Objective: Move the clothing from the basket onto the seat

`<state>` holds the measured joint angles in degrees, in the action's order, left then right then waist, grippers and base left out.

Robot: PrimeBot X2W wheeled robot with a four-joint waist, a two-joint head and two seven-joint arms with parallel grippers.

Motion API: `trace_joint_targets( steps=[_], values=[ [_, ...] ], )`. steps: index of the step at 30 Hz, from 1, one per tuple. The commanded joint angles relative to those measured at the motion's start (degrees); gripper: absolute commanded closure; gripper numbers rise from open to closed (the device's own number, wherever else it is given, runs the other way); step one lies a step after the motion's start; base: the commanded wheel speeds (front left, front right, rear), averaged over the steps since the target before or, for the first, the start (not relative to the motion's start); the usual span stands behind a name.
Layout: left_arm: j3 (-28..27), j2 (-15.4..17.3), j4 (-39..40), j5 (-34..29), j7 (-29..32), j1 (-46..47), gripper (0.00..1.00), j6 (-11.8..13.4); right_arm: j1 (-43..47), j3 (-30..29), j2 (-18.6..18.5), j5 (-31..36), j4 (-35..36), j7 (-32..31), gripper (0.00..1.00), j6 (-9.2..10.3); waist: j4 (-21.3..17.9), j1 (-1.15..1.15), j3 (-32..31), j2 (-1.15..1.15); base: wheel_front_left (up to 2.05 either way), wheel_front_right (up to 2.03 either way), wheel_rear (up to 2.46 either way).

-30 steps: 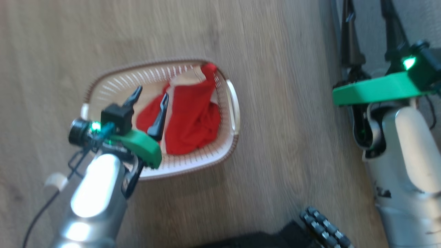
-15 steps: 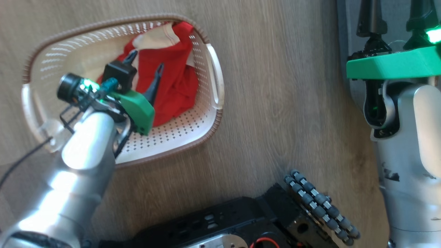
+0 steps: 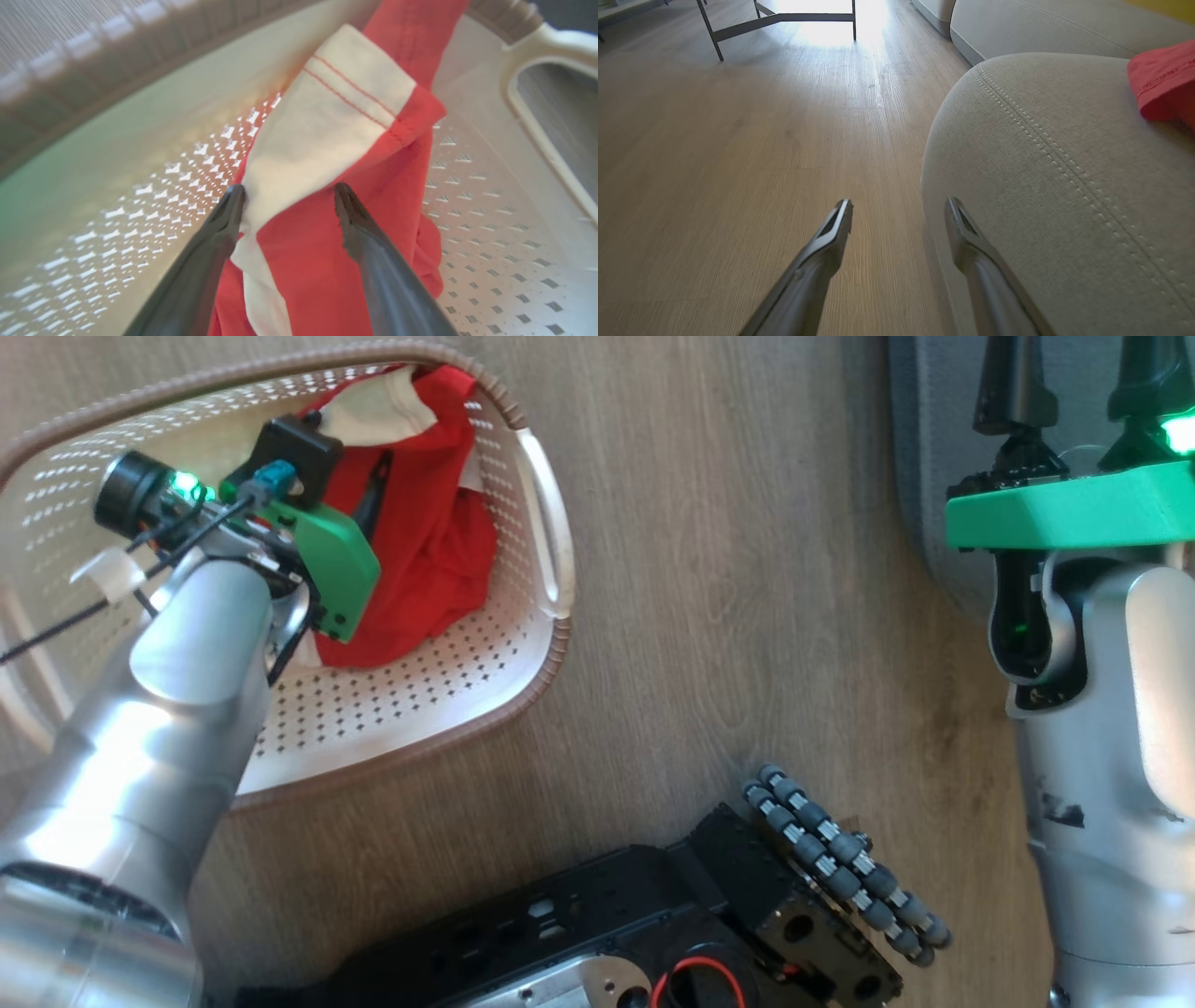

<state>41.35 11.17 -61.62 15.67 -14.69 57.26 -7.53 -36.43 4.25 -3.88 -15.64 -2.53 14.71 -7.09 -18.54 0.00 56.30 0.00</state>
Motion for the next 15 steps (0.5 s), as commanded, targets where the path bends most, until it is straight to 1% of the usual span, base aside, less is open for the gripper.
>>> trace_joint_targets(
  steps=[1,5,8,13,14,15],
  values=[
    [-0.16,0.63,-0.02,0.37,-0.04,0.46,0.0,0.05,2.39,0.74,0.52,-0.38,1.82,0.29,0.0,-0.4,-0.69,0.0,0.39,0.0,0.0,0.0,0.0],
    [1.19,0.37,-3.29,1.08,0.17,2.91,0.0,0.05,3.1,0.65,0.75,-0.77,1.73,0.29,0.0,-0.4,-1.55,0.0,0.58,0.0,0.0,0.0,0.0],
    [2.53,-0.44,-4.8,2.5,0.84,3.74,0.0,0.04,3.85,0.53,0.86,-1.01,1.53,0.29,0.0,-0.4,-1.98,0.0,0.63,0.0,0.0,0.0,0.0],
    [6.57,-1.03,-4.39,6.4,2.28,3.61,0.0,0.04,4.59,0.39,0.96,-1.45,1.14,0.29,0.0,-0.4,-2.3,0.0,0.77,0.0,0.0,0.0,0.0],
    [7.32,-0.81,-4.15,7.2,2.3,3.63,0.24,0.04,4.61,0.34,0.97,-1.54,1.1,0.29,0.0,-0.4,-2.31,0.0,0.79,0.0,0.0,0.0,0.0],
    [7.99,-0.57,-3.93,8.0,2.27,3.68,0.72,0.04,4.58,0.31,0.98,-1.74,1.04,0.29,0.0,-0.4,-2.28,0.0,0.8,0.0,0.0,0.0,0.0]
  ],
)
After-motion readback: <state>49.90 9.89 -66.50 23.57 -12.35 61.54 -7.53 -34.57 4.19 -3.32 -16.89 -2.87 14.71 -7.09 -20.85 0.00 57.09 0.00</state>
